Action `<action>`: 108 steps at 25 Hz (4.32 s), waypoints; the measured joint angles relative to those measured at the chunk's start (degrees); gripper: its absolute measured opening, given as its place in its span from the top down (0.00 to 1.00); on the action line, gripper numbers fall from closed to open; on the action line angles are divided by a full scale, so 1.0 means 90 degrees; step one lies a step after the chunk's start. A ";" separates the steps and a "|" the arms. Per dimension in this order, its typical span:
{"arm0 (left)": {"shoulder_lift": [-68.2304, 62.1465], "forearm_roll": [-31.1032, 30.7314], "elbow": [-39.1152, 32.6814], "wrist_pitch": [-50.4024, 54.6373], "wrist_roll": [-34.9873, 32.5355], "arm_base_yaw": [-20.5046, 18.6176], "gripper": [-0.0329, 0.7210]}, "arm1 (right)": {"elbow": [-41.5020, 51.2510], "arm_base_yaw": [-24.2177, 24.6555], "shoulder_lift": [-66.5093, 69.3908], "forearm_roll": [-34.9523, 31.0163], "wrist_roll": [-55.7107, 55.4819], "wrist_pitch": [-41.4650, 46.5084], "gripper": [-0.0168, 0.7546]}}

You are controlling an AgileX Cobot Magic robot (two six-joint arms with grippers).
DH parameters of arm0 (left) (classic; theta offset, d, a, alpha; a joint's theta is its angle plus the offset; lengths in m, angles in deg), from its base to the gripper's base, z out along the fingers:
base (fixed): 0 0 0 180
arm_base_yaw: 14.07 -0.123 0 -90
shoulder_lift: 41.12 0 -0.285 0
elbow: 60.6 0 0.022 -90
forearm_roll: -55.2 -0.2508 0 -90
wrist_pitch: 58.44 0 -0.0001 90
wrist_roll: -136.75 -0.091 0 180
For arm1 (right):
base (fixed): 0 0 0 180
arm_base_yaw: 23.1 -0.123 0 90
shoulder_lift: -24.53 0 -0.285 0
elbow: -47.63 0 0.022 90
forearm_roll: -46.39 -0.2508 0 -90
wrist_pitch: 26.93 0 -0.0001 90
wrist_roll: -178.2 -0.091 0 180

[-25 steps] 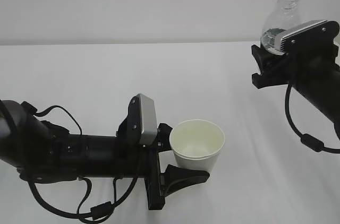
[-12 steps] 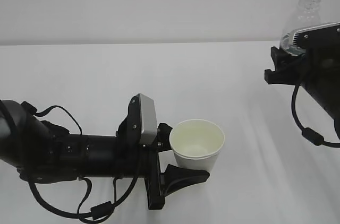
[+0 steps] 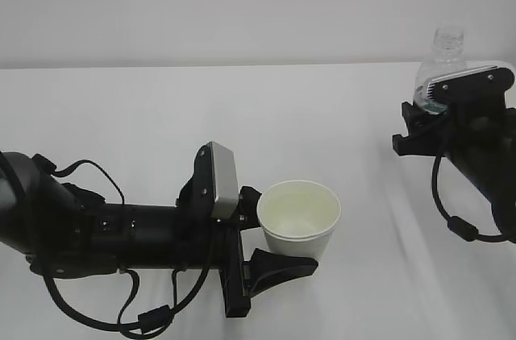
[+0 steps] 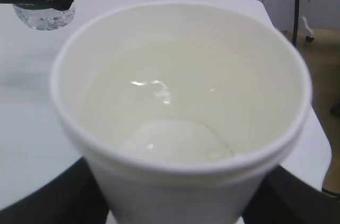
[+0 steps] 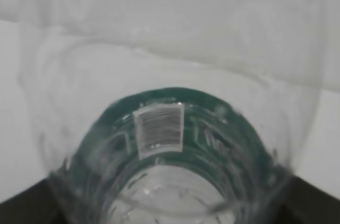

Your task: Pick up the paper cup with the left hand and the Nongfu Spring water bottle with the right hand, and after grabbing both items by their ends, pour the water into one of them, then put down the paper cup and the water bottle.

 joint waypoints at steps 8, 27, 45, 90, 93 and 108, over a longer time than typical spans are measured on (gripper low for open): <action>0.0000 0.0011 0.0000 0.0000 0.0000 0.0000 0.32 | -0.0202 0.0000 0.0512 0.0058 -0.0280 -0.0093 0.34; 0.0000 0.0087 0.0000 0.0000 0.0000 0.0000 0.32 | -0.0376 0.0000 0.0909 0.0090 -0.0950 -0.0036 0.34; 0.0000 0.0101 0.0000 0.0000 0.0000 0.0000 0.32 | -0.0385 0.0000 0.1127 0.0217 -0.0954 -0.0086 0.33; 0.0000 0.1300 0.0000 0.0000 -0.0046 0.0005 0.32 | 0.1625 0.0000 0.0028 0.0594 -0.1492 -0.0807 0.21; 0.0000 0.1630 0.0000 0.0011 -0.0075 0.0005 0.32 | 0.1625 0.0000 0.0028 0.0594 -0.1492 -0.0807 0.21; 0.0000 0.3297 0.0000 0.0023 -0.0621 0.0005 0.32 | 0.1625 0.0000 0.0028 0.0583 -0.1519 -0.0807 0.21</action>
